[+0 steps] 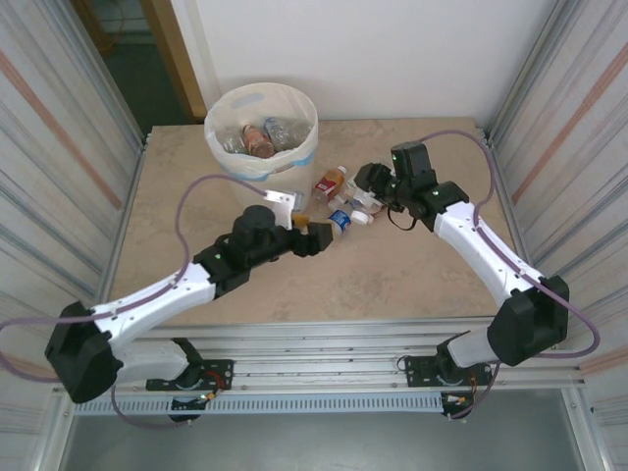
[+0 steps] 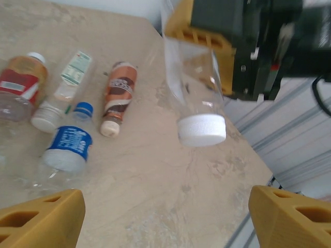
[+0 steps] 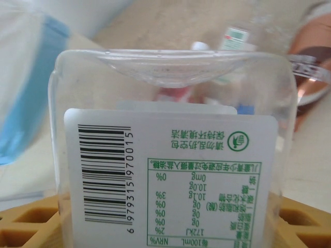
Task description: Put the plastic bottles in the bin
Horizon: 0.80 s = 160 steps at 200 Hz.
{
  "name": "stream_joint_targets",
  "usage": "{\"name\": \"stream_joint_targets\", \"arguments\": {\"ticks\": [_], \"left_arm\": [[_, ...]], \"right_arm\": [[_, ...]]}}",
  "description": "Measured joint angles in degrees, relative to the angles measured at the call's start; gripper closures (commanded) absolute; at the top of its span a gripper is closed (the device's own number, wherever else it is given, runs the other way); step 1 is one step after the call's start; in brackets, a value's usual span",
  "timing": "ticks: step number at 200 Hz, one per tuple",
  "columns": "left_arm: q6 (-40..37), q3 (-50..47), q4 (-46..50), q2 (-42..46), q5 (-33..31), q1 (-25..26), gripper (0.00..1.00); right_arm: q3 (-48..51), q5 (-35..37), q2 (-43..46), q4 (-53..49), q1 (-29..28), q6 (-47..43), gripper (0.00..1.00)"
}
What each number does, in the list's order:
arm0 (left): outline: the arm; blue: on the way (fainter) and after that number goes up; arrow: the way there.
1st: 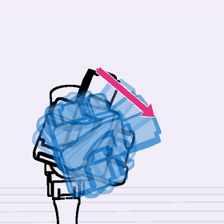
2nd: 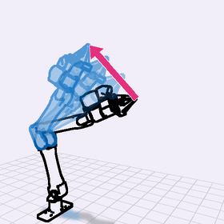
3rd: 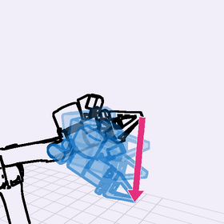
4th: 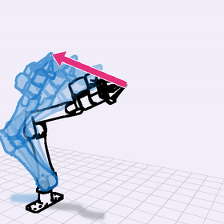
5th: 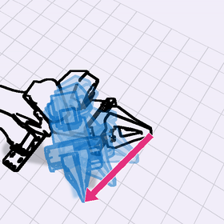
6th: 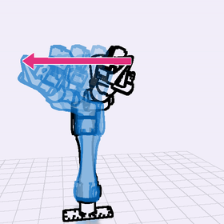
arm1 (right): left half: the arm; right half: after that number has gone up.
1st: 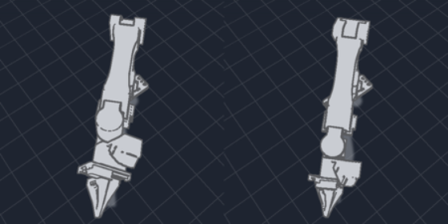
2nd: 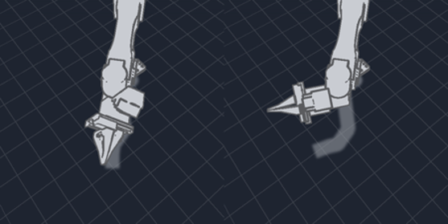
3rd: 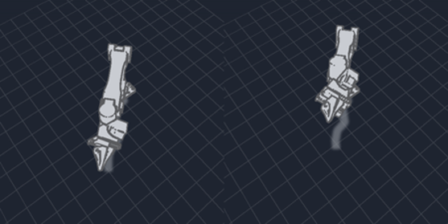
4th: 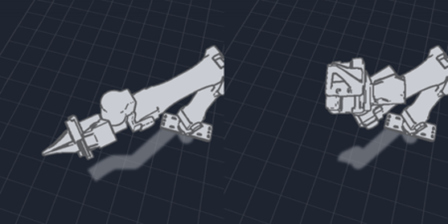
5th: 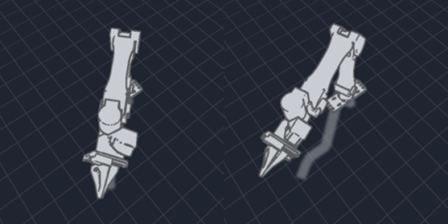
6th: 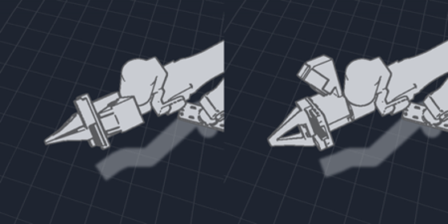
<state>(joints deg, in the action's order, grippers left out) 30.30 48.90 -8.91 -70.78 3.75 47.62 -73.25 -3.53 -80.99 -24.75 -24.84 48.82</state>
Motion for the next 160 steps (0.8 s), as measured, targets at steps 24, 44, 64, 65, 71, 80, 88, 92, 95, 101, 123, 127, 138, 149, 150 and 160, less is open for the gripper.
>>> {"name": "stream_joint_targets", "arguments": {"ticks": [24,44,64,65,71,80,88,92,95,101,123,127,138,149,150,160], "left_arm": [[0.2,2.2,-2.5,-3.7,1.2,1.1,0.19],[0.9,3.3,-5.0,-5.4,1.9,1.4,0.23],[1.5,3.8,-7.1,-6.5,2.3,1.6,0.25],[1.5,3.8,-7.2,-6.6,2.3,1.6,0.25],[1.6,3.8,-7.6,-6.8,2.3,1.6,0.26],[1.7,4.0,-7.8,-7.2,2.2,1.6,0.27],[1.7,4.2,-8.0,-7.6,2.3,1.6,0.27],[1.7,4.3,-8.2,-7.7,2.3,1.6,0.28],[1.7,4.3,-8.2,-7.8,2.3,1.6,0.29],[1.8,4.3,-8.2,-7.9,2.3,1.6,0.31],[2.1,4.3,-8.5,-8.3,2.3,1.6,0.37],[2.2,4.3,-8.6,-8.3,2.3,1.6,0.39],[2.4,4.3,-8.6,-8.3,2.3,1.6,0.43],[2.6,4.3,-8.6,-8.3,2.4,1.6,0.49],[2.6,4.3,-8.6,-8.3,2.4,1.6,0.49],[2.8,4.3,-8.8,-8.4,2.7,1.6,0.54]], "right_arm": [[-1.3,-1.4,0.0,2.0,-1.6,0.1,0.48],[-1.3,-2.4,0.0,2.9,-2.6,0.1,0.47],[-1.3,-2.6,0.0,3.4,-3.5,0.2,0.47],[-1.3,-2.6,0.0,3.5,-3.5,0.2,0.47],[-1.3,-2.6,0.0,3.6,-3.8,0.2,0.47],[-1.3,-2.6,0.1,3.8,-4.2,0.2,0.47],[-1.3,-2.7,0.2,3.8,-4.6,0.2,0.47],[-1.3,-2.7,0.3,3.8,-4.8,0.2,0.47],[-1.3,-2.7,0.3,3.8,-4.9,0.2,0.47],[-1.3,-2.7,0.5,3.8,-5.1,0.2,0.47],[-1.3,-2.8,1.3,4.1,-5.6,0.2,0.46],[-1.3,-2.8,1.5,4.2,-5.7,0.2,0.46],[-1.3,-2.8,1.9,4.4,-5.9,0.2,0.46],[-1.3,-2.8,2.2,4.7,-6.0,0.2,0.46],[-1.3,-2.8,2.2,4.7,-6.0,0.2,0.46],[-1.3,-2.8,2.3,5.2,-6.1,0.2,0.46]]}}
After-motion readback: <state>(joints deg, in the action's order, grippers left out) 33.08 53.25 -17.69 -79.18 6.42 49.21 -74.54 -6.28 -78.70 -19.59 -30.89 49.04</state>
